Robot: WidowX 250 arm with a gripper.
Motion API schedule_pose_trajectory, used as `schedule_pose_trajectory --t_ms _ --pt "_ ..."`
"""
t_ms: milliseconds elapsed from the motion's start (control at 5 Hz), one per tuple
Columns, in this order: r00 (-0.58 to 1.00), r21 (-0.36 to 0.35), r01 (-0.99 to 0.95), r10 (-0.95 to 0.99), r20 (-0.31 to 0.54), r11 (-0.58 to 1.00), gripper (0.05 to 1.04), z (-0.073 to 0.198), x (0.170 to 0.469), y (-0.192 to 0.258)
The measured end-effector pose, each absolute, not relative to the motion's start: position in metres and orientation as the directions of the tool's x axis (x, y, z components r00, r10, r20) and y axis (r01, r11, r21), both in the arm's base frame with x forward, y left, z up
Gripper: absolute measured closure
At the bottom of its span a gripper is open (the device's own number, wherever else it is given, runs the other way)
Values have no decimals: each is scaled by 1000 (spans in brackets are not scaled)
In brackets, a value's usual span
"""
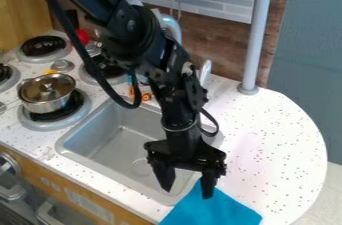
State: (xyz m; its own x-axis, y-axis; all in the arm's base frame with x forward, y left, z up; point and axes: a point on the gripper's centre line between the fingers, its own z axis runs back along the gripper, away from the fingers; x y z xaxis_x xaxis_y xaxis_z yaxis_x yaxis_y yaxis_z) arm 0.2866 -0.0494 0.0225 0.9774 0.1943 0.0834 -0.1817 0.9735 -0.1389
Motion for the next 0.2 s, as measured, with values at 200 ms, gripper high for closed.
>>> schedule_pose_trajectory --t_ms 200 --pt "987 -20 64 -60 151 998 77 70 281 -52"
